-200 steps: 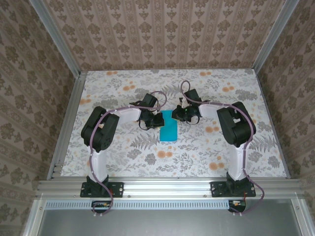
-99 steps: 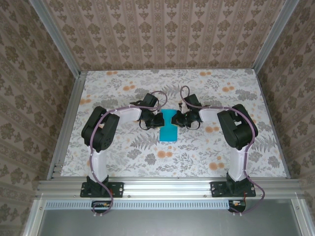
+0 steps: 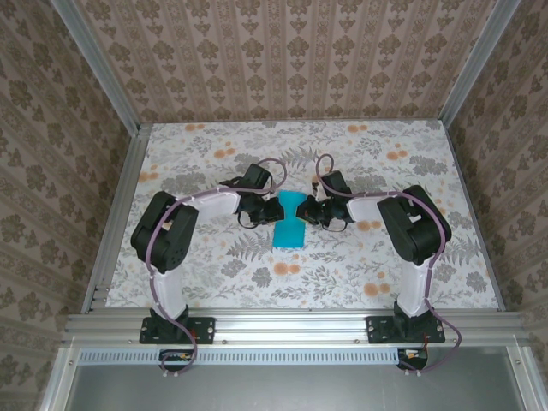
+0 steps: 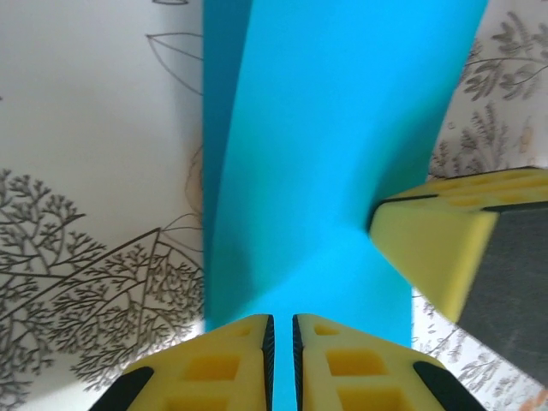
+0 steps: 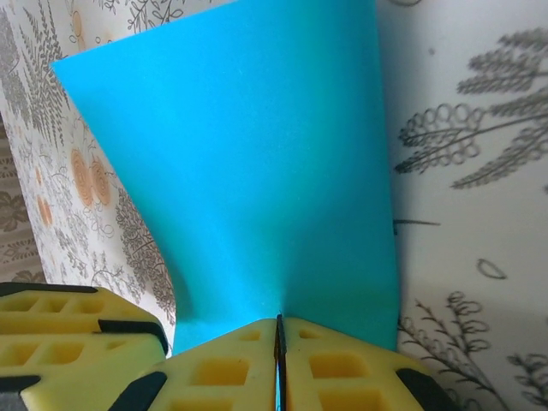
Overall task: Fold a paper plane with a square sheet of paper (pick it up from the middle)
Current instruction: Fold the square sheet of paper in half at the center of the table.
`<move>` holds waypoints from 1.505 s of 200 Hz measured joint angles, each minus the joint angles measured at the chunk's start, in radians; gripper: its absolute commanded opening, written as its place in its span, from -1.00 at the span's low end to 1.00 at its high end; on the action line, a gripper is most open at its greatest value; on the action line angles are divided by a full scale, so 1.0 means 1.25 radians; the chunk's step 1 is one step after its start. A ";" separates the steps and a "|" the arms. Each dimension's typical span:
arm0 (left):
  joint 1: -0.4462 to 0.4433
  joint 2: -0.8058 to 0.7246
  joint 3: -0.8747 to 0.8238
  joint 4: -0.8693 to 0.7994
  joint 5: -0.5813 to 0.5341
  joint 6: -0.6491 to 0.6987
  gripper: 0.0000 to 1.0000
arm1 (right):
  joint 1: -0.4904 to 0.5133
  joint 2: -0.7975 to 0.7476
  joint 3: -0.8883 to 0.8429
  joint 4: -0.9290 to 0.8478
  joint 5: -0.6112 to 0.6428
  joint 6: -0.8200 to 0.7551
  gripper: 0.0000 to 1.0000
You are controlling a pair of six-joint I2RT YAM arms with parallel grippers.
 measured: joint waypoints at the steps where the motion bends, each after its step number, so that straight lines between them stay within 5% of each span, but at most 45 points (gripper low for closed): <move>1: 0.000 0.000 -0.001 0.001 0.000 -0.001 -0.66 | 0.000 0.000 0.000 0.000 0.000 0.001 -0.77; 145: -0.014 0.023 -0.015 0.014 -0.017 -0.019 -0.86 | 0.005 0.001 0.023 -0.009 0.000 0.028 -0.77; 301: -0.016 0.031 0.002 -0.013 -0.023 -0.007 -0.86 | -0.049 0.079 0.137 -0.049 0.042 -0.007 -0.80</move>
